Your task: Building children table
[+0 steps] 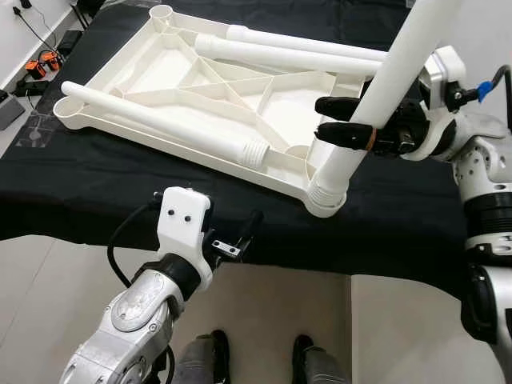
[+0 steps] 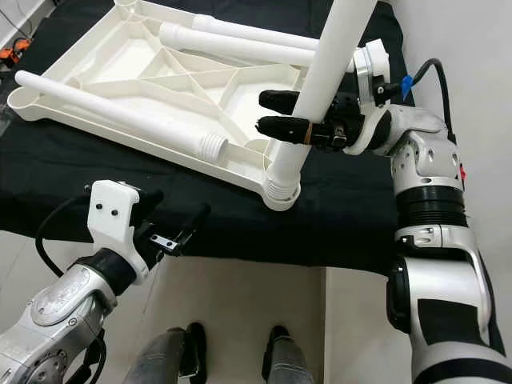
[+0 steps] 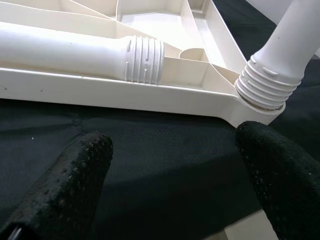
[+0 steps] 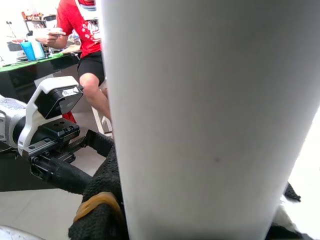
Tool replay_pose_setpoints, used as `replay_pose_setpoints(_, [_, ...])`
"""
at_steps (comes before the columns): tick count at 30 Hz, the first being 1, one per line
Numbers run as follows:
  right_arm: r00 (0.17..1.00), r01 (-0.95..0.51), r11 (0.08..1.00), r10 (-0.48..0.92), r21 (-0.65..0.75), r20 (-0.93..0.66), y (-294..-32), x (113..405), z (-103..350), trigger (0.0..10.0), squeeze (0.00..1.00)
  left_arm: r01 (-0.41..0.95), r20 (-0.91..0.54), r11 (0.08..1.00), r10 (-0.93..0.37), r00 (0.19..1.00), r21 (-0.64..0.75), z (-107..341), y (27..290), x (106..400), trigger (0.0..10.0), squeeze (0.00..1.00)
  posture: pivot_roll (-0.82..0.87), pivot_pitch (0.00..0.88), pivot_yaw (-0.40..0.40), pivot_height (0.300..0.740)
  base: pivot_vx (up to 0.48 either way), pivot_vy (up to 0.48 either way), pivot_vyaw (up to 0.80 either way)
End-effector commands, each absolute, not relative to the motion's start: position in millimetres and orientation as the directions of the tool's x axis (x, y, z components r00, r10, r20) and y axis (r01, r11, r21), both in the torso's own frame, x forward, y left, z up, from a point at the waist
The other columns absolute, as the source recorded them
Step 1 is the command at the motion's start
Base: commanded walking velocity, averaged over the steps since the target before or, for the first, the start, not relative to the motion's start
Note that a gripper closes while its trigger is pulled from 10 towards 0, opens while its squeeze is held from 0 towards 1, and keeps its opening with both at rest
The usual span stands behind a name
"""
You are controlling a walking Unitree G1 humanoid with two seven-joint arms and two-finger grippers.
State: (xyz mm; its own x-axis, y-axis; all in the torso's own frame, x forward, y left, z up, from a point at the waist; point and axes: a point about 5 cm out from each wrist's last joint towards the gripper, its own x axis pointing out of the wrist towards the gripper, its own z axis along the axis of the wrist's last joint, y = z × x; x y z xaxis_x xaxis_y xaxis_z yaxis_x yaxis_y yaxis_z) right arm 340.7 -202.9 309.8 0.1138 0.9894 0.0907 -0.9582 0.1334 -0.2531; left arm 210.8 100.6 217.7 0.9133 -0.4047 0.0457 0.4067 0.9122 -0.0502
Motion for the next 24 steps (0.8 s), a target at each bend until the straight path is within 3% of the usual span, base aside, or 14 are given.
replay_pose_setpoints(1, [0.107, -0.96, 0.122, 0.992, -0.251, 0.072, -204.8, 337.6, 304.2, 10.0, 0.0, 0.424, 0.025, 0.905, -0.423, 0.906, -0.047, 214.7, 99.5, 208.8, 10.0, 0.0, 0.11, 0.298, 0.014, 0.74, 0.0, 0.0, 0.0])
replay_pose_setpoints(8, [0.139, -0.959, 0.144, 0.99, -0.243, 0.038, -203.4, 339.0, 294.4, 10.0, 0.0, 0.48, 0.069, 0.875, -0.484, 0.873, 0.062, 227.3, 95.0, 209.5, 10.0, 0.0, 0.12, 0.281, 0.019, 0.74, 0.0, 0.0, 0.0])
replay_pose_setpoints(24, [0.206, -0.948, 0.19, 0.978, -0.256, -0.036, -198.7, 336.7, 274.6, 10.0, 0.0, 0.53, 0.045, 0.846, -0.532, 0.845, 0.06, 221.4, 87.5, 203.0, 10.0, 0.0, 0.12, 0.276, 0.028, 0.74, 0.0, 0.0, 0.0])
